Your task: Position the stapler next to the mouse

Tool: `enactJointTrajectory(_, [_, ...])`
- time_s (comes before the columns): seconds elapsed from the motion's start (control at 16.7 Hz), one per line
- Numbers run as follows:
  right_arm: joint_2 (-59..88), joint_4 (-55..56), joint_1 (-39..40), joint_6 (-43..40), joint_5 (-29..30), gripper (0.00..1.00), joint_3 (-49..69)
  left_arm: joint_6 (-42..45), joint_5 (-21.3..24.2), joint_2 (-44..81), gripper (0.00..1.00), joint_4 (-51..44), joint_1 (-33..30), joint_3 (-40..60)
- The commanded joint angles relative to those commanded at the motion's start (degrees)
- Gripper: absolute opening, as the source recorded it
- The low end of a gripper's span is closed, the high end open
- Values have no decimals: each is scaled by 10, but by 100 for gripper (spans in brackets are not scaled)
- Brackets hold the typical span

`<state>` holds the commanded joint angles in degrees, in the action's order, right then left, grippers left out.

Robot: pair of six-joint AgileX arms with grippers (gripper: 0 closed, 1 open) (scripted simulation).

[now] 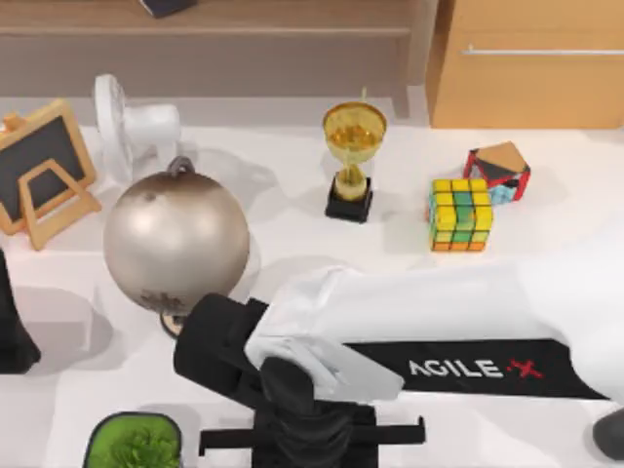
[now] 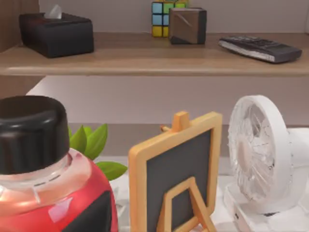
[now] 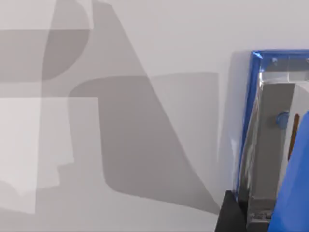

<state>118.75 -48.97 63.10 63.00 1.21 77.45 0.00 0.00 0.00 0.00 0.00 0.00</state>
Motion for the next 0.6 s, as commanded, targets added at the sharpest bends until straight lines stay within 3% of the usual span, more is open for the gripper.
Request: enactJointTrajectory(0.6, [-26,-51,1,-3,-2,0,33,0,0,0,100,0,0,0])
